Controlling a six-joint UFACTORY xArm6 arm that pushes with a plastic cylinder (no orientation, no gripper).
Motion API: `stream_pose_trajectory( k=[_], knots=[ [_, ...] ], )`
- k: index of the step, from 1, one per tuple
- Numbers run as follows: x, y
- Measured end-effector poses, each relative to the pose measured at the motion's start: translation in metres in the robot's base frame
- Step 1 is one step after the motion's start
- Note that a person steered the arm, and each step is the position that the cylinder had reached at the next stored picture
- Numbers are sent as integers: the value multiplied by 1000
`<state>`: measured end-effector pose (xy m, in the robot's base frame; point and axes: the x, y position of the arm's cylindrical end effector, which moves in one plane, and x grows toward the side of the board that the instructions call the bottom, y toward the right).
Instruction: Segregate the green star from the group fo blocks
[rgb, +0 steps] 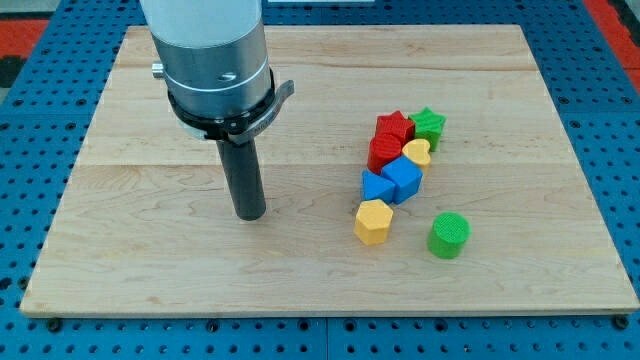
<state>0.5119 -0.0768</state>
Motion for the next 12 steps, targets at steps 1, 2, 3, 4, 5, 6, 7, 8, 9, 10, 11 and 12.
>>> stream_pose_trajectory(
  k=[1,2,3,4,5,6,7,8,9,10,11,12],
  knots=[
    [-8,0],
    [-7,24],
    [35,29],
    [18,71],
    [15,116],
    [20,98],
    [31,132],
    [16,147],
    [-13,165],
    [-24,182],
    [-66,153],
    [-119,153]
  ],
)
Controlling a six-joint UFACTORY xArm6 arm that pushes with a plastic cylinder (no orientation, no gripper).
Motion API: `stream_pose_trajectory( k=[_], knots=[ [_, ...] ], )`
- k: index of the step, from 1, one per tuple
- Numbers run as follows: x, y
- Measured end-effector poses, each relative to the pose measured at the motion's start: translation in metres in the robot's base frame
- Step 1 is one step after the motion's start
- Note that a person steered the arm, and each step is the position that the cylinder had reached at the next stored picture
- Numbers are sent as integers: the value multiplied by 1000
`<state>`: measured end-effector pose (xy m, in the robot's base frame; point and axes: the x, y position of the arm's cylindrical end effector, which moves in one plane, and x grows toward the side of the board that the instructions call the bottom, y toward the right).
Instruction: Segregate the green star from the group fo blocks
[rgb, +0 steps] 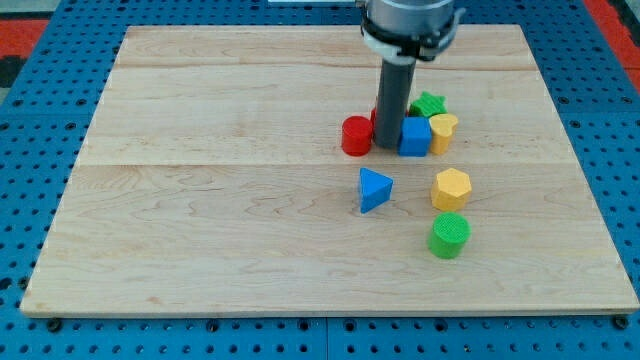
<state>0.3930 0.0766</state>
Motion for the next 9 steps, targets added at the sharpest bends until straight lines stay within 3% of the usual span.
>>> stream_pose_trajectory(
  k=[2,5,9],
  knots=[
    [-28,35],
    [-33,124],
    [-37,136]
  ],
)
